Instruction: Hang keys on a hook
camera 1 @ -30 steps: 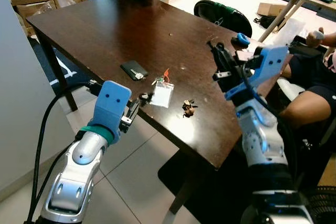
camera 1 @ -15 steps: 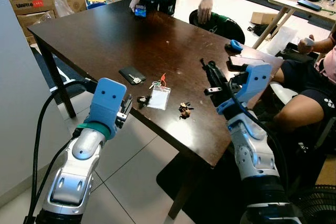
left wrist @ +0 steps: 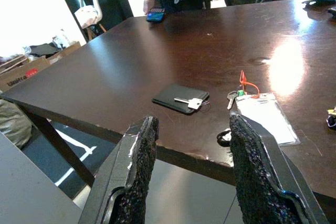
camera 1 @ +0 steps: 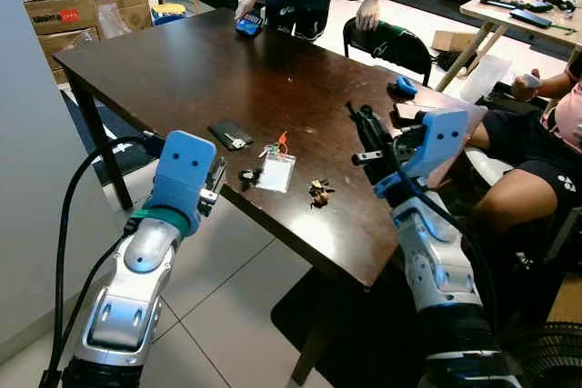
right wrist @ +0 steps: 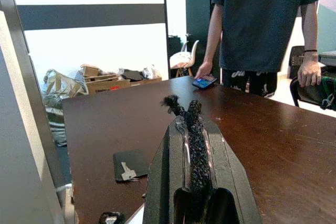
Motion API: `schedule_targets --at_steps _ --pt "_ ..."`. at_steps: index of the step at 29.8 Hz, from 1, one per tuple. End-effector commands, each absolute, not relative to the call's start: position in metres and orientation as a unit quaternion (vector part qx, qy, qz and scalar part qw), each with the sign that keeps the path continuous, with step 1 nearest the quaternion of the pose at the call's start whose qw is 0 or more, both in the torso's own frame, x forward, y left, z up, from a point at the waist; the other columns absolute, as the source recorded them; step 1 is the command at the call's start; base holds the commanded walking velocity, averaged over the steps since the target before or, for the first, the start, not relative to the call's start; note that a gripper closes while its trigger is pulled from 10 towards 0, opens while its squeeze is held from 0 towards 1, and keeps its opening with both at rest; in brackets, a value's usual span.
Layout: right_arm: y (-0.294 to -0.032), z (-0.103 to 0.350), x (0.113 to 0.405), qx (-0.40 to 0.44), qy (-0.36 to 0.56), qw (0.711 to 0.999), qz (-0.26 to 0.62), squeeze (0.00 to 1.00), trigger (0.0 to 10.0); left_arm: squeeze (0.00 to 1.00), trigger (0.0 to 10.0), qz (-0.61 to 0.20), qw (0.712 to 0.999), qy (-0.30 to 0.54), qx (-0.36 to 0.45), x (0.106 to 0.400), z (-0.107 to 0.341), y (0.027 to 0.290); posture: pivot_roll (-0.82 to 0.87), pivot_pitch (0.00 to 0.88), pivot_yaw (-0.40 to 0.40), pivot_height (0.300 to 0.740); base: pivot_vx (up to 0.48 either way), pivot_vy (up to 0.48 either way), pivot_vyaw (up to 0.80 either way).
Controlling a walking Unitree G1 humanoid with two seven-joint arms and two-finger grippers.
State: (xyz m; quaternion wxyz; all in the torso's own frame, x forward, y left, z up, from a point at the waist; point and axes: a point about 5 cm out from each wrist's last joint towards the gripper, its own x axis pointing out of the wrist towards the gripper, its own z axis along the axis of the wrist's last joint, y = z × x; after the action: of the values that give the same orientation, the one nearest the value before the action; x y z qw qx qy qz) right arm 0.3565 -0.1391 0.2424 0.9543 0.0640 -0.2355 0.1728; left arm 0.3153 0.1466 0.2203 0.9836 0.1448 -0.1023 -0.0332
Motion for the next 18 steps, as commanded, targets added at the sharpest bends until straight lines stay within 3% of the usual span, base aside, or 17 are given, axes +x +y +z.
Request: schedule_targets --at_steps 1,18 --pt "-0.1378 0.2399 0.3543 0.062 -0.237 0.954 0.175 0.0 10.0 0.0 10.0 -0.028 0.984 -0.096 0.146 0.3159 0.2152 0.1486 0.09 0.028 0.018 0.74 -0.379 0.0 0.0" --pt "-0.1342 0.2411 0.3559 0.077 -0.235 0.952 0.183 0.0 10.0 0.0 10.0 -0.027 0.985 -0.098 0.142 0.3158 0.2136 0.148 0.09 0.017 0.018 0.74 -0.378 0.0 0.0"
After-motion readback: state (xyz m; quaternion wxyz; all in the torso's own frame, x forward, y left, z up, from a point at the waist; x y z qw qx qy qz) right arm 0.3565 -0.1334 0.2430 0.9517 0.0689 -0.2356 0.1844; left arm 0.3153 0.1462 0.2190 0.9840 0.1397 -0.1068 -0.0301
